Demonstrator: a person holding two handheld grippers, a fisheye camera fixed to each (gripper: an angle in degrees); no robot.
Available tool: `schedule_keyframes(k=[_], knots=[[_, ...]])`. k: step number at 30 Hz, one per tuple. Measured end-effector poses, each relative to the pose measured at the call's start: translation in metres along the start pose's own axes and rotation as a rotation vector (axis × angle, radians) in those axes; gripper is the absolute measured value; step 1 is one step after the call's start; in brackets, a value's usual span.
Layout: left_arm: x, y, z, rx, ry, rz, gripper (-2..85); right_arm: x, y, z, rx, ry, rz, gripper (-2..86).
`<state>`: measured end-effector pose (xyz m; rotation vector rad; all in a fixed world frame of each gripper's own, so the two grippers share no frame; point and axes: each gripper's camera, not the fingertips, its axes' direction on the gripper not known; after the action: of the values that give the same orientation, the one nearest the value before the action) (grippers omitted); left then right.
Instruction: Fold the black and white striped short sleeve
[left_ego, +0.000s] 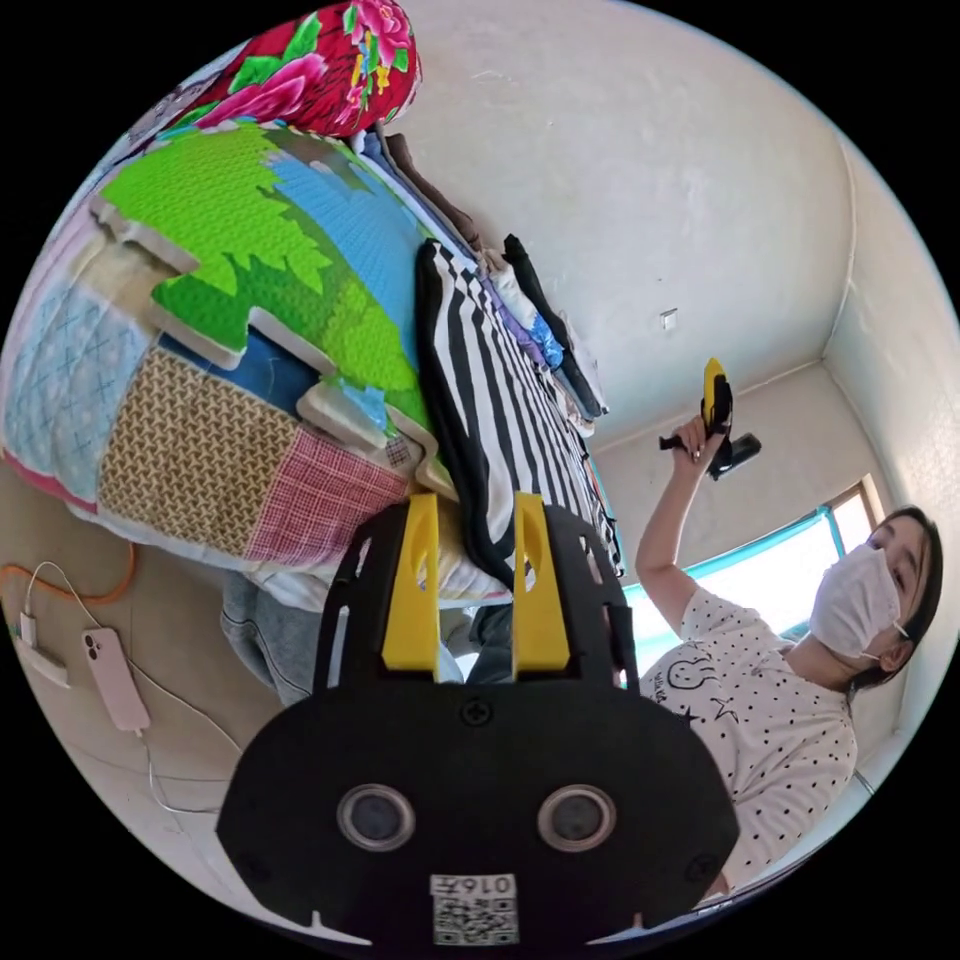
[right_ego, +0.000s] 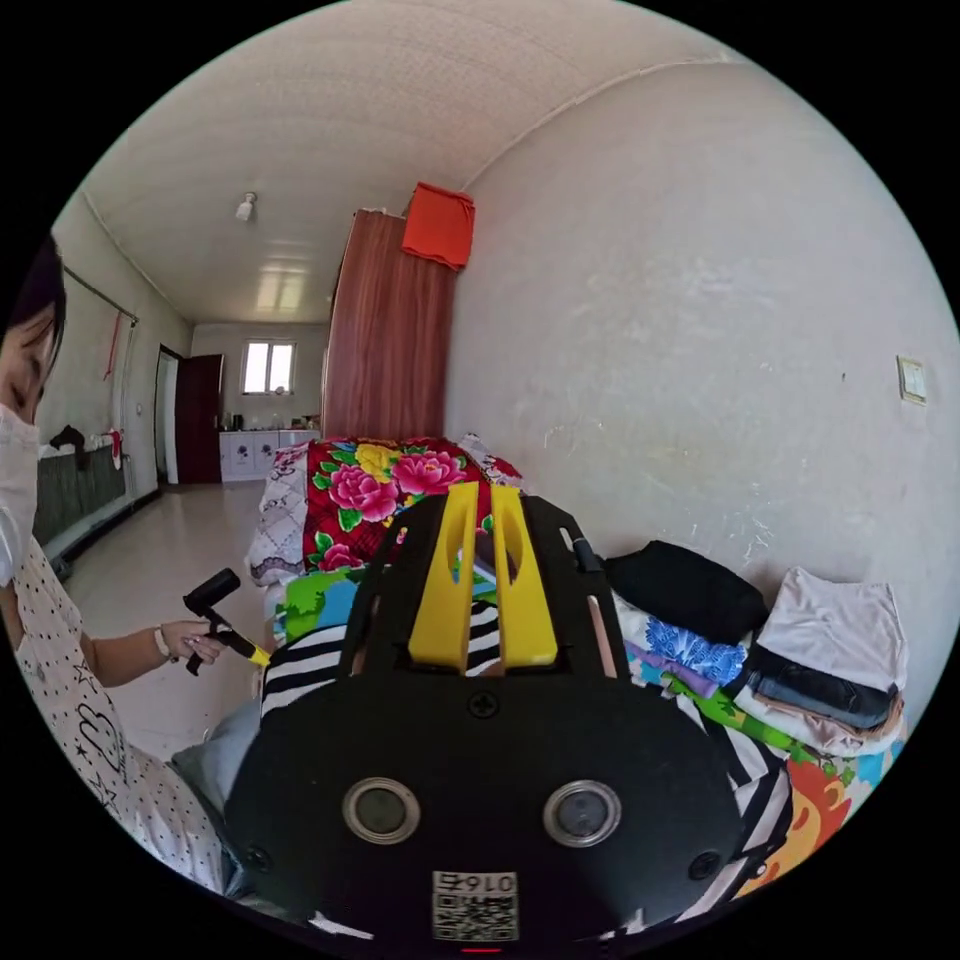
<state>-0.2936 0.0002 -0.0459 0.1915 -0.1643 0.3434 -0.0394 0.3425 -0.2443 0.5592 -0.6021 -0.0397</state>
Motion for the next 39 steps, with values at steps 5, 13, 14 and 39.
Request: schedule_keyframes(k=[5, 13, 14, 39], knots=[[-0.013, 0.023, -0.019, -0.007, 0.061, 0.032, 3.7, -0.098, -0.006, -0.007, -0.151, 0.008, -0.059, 2.6], [-0.026, 0.034, -0.042, 0.059, 0.119, 0.079, -0.6, -0.251, -0.024, 0.033, -0.335, -0.105, -0.032, 6.9], [-0.027, 0.035, -0.046, 0.068, 0.131, 0.081, -0.7, -0.282, -0.028, 0.044, -0.349, -0.125, -0.064, 7.3], [-0.113, -0.014, -0.081, 0.147, 0.297, -0.044, 7.0, -0.693, -0.126, 0.184, -0.395, 0.588, -0.548, 3.0]])
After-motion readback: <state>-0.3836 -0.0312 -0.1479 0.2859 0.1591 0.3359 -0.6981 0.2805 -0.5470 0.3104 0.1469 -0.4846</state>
